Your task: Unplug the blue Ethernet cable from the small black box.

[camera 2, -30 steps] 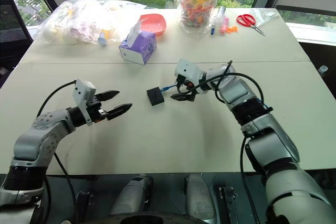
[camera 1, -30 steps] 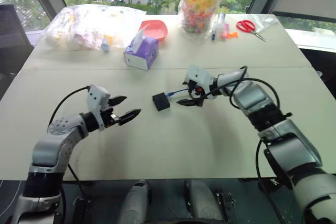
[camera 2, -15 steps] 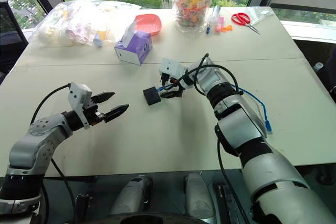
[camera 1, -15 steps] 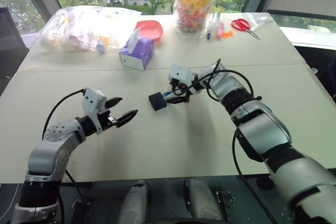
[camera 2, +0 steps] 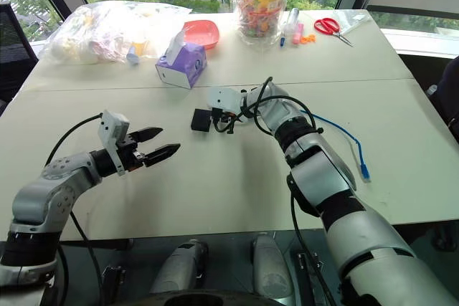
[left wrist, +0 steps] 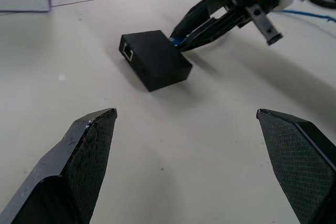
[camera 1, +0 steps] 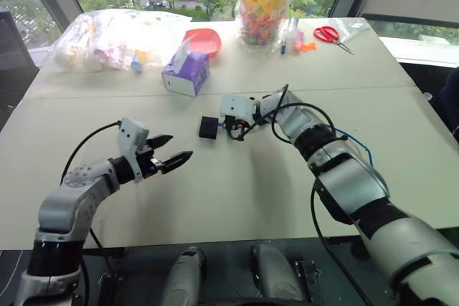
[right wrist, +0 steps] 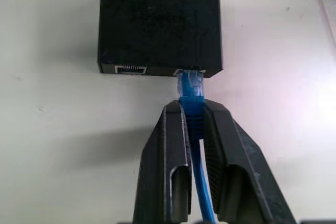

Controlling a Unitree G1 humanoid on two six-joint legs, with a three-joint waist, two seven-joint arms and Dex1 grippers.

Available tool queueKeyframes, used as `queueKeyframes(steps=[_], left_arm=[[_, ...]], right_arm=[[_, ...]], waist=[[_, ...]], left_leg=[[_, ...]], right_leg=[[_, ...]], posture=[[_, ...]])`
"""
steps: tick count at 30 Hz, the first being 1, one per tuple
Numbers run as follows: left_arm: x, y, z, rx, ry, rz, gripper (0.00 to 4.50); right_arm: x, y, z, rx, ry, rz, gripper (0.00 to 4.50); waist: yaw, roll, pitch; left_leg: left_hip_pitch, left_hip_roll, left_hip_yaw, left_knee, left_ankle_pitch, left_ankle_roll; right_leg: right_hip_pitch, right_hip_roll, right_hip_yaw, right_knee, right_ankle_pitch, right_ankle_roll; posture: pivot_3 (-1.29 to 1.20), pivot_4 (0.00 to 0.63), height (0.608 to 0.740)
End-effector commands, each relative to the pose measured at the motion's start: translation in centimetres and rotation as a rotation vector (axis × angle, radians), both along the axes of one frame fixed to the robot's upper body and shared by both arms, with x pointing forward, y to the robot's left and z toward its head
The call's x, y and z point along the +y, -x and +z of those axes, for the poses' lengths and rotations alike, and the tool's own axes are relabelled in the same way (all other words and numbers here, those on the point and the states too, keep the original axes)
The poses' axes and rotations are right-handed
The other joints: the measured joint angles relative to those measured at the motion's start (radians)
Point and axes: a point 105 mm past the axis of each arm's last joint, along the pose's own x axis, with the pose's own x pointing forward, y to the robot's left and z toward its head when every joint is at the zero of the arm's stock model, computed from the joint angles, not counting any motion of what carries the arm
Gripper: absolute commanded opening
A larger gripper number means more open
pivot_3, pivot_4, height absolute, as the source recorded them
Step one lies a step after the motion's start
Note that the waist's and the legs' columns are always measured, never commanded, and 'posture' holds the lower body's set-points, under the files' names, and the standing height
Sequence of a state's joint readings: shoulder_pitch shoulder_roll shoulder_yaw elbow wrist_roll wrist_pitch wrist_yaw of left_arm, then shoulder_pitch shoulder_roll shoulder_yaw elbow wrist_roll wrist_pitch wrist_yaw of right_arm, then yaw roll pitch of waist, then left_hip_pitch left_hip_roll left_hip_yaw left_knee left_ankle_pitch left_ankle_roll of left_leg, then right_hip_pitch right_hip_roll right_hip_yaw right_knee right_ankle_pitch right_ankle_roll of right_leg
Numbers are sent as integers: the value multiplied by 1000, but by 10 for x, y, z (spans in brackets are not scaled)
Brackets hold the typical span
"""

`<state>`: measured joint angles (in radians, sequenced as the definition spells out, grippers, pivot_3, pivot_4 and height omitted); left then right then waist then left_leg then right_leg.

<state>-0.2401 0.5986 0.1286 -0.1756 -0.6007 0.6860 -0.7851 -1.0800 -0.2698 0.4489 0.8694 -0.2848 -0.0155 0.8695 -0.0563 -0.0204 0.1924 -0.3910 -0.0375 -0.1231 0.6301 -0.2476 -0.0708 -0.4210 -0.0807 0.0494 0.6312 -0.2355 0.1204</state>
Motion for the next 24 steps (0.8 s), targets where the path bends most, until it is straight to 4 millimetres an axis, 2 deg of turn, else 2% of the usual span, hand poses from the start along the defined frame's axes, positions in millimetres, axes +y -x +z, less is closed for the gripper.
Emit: queueKeyframes(steps=[1,4,8,10,14,18,24], left_arm=[[-5,-4,14,7,27,-72,4500],[-8,-8,26,26,57,-134,4500],[-12,-13,38,38,73,-195,4500],[-14,-16,43,39,79,-216,4500],[-27,-22,59,30,128,-278,4500],[-39,-18,68,34,165,-351,4500],[-41,-15,68,45,179,-378,4500]], right_arm=[[3,9,48,-284,-57,73,53],[-3,30,70,-483,-77,123,53],[-13,51,86,-662,-84,143,53],[-15,61,91,-697,-93,151,53],[-7,92,91,-700,-122,247,53],[-5,99,87,-693,-100,276,53],[-2,103,89,-690,-97,295,53]], waist=[[2,0,0],[5,0,0],[-2,0,0],[-2,0,0],[3,0,0],[5,-1,0],[10,-1,0]], left_leg=[[0,0,0,0,0,0],[-1,0,0,-1,0,0],[-1,0,1,-1,0,0],[-1,0,1,-1,0,0],[-1,0,1,0,0,0],[-1,0,1,0,0,0],[-1,0,1,0,0,0]], right_leg=[[0,0,0,0,0,0],[-2,0,0,0,0,0],[-2,0,0,0,0,0],[-2,0,0,0,0,0],[-1,0,0,0,0,0],[0,0,0,-1,0,0],[0,0,0,-1,0,0]], posture=[[0,150,740],[0,150,740],[0,150,740],[0,150,740],[0,150,740],[0,150,740],[0,150,740]])
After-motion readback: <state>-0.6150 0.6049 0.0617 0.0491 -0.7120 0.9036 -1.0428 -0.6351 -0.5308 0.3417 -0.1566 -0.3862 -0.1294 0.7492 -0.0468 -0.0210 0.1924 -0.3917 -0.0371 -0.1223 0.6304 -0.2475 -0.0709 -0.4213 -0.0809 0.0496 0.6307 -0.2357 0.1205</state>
